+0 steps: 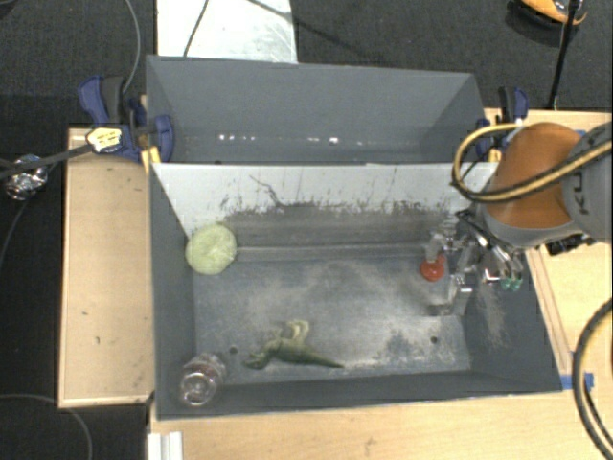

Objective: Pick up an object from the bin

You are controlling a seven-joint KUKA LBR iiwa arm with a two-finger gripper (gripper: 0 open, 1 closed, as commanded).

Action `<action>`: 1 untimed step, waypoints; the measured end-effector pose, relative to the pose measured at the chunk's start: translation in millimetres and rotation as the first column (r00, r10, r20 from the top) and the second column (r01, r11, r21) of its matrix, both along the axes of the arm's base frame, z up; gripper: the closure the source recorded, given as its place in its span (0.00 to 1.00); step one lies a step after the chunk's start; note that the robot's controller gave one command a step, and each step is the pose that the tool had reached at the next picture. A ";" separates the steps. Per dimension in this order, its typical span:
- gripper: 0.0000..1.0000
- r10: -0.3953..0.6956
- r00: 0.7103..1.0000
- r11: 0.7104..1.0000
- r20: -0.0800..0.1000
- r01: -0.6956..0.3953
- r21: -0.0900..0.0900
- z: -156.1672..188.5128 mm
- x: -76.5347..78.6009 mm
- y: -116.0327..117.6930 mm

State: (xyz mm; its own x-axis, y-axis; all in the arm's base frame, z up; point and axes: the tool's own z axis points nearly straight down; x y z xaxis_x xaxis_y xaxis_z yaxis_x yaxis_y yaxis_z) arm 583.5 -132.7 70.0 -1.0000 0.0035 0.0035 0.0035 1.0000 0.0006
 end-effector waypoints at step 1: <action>1.00 0.178 0.984 0.984 0.012 -0.178 -0.003 1.7 -25.6 -15.7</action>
Offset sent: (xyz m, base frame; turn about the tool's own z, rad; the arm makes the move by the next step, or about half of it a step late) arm 0.0000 0.0000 0.0000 0.0000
